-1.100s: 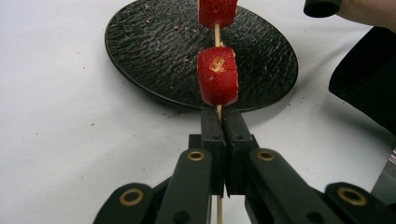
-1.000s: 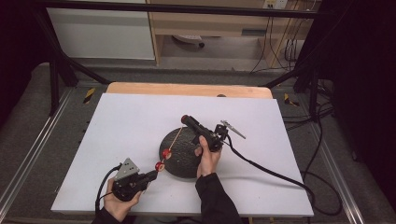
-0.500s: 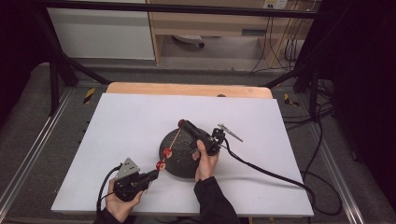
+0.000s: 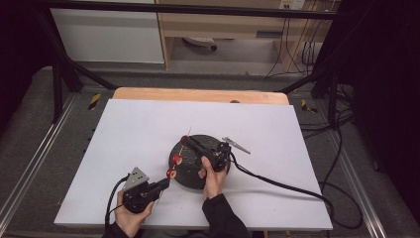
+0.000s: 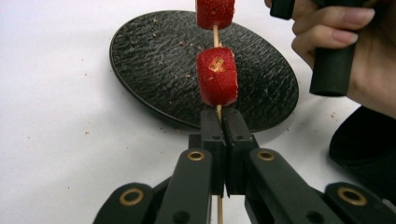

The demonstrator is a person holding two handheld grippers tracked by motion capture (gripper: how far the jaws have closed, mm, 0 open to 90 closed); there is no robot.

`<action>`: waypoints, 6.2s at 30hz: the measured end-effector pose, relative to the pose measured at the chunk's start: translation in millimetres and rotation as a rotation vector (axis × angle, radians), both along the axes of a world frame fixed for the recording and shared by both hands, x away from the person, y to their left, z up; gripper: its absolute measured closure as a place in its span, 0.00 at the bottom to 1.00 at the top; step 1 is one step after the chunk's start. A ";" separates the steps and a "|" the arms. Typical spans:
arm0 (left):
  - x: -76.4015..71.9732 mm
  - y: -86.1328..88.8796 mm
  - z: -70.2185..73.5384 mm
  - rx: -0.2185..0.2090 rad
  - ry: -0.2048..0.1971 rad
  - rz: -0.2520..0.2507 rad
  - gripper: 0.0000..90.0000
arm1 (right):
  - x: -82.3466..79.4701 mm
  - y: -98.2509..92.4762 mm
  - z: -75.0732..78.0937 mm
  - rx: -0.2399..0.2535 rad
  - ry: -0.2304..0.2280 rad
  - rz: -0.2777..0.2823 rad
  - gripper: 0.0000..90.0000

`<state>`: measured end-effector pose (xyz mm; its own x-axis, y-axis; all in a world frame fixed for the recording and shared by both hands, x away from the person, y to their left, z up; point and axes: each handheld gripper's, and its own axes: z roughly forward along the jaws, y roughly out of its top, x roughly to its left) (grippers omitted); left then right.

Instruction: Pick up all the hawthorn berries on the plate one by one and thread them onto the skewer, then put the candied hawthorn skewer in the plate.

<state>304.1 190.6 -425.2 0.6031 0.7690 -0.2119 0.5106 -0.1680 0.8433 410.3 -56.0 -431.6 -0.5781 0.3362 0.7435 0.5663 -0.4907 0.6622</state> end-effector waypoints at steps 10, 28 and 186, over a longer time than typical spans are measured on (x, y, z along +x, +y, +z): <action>3.2 0.2 -0.8 -0.001 0.008 0.007 0.99 | -8.9 5.2 -9.7 -0.034 0.006 0.020 0.69; 5.1 2.9 -2.3 -0.003 0.024 0.000 0.99 | -16.2 -3.8 6.0 -0.212 -0.053 0.014 0.57; 31.7 74.3 -25.9 0.217 0.048 -0.120 0.09 | -53.5 -178.2 -29.0 -0.938 -0.005 0.104 0.01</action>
